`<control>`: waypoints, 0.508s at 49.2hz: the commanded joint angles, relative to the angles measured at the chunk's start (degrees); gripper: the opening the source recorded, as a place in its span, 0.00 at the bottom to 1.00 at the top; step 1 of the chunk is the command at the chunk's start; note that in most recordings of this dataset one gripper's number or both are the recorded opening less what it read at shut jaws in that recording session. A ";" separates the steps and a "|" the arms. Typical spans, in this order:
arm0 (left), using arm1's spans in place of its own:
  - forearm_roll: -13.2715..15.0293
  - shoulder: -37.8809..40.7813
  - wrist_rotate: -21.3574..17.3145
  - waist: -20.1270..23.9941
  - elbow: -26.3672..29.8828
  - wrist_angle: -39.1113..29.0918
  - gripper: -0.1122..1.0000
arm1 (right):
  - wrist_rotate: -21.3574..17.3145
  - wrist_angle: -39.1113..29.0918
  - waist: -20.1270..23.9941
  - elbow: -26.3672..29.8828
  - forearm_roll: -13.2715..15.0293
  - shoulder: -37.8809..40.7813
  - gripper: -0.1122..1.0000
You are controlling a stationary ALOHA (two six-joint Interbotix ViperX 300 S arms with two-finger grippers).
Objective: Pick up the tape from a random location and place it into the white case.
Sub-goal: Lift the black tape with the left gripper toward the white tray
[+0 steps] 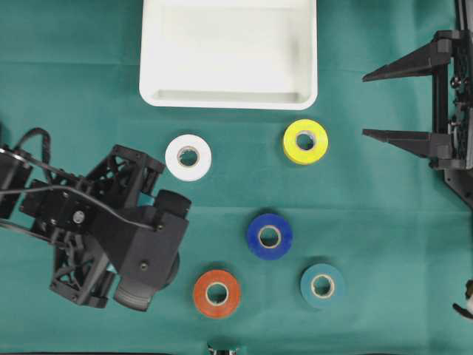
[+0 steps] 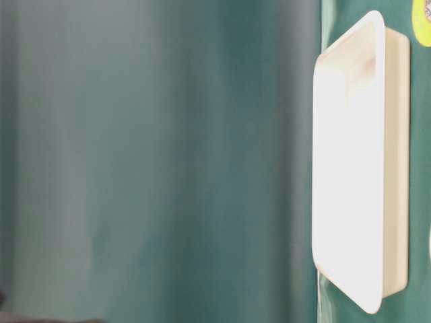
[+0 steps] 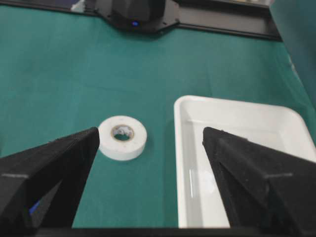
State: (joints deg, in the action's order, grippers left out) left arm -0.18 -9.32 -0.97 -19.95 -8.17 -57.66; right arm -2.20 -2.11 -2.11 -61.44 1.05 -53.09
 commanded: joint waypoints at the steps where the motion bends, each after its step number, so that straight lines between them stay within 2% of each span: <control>1: -0.26 -1.76 0.00 0.18 3.08 -1.67 0.27 | 0.09 0.18 0.00 1.67 0.09 0.26 0.92; 25: -0.18 -1.76 0.00 0.18 3.96 -3.25 0.27 | 0.09 0.18 -0.09 1.67 0.09 0.35 0.92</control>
State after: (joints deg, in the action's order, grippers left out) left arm -0.26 -9.58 -0.97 -19.95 -5.63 -61.08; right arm -2.20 -2.11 -2.11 -61.35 1.05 -53.09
